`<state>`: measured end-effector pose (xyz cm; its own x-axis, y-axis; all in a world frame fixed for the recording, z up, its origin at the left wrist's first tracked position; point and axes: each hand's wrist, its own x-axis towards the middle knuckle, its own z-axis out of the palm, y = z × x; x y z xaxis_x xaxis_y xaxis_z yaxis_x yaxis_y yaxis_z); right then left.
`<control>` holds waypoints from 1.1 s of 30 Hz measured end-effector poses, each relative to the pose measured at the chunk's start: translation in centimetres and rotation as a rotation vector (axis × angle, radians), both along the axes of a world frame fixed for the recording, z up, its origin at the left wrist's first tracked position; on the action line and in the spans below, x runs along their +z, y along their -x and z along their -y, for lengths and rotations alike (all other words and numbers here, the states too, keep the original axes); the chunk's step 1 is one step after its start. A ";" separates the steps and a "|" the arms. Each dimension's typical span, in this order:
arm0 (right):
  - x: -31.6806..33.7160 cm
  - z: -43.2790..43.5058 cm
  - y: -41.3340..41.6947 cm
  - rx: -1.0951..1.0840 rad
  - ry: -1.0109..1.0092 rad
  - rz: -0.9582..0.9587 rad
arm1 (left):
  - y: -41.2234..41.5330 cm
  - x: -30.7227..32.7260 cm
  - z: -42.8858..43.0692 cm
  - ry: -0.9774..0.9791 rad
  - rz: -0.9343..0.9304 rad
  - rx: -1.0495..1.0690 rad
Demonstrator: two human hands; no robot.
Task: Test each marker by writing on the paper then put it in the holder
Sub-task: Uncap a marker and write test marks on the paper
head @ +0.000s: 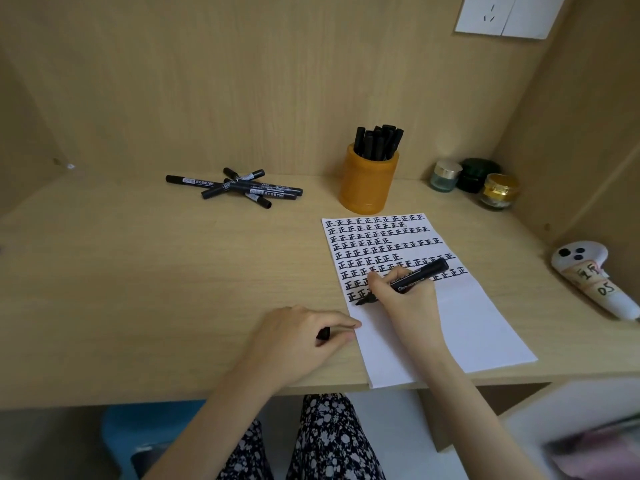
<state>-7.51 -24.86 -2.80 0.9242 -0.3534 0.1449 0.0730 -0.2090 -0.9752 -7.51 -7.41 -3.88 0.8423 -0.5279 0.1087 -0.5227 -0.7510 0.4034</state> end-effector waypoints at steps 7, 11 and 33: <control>-0.2 0.0 -0.1 0.034 0.039 -0.001 | 0.1 0.1 0.1 -0.006 0.005 0.003; 0.0 -0.2 0.0 0.073 0.070 -0.011 | 0.2 0.1 0.1 0.008 0.003 0.004; 0.2 -0.3 0.2 0.023 0.103 -0.041 | 0.3 0.4 0.1 -0.013 -0.007 -0.005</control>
<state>-7.70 -24.58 -2.58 0.9378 -0.3174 0.1410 0.0393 -0.3065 -0.9510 -7.77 -7.52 -3.48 0.8404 -0.5334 0.0962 -0.5237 -0.7534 0.3975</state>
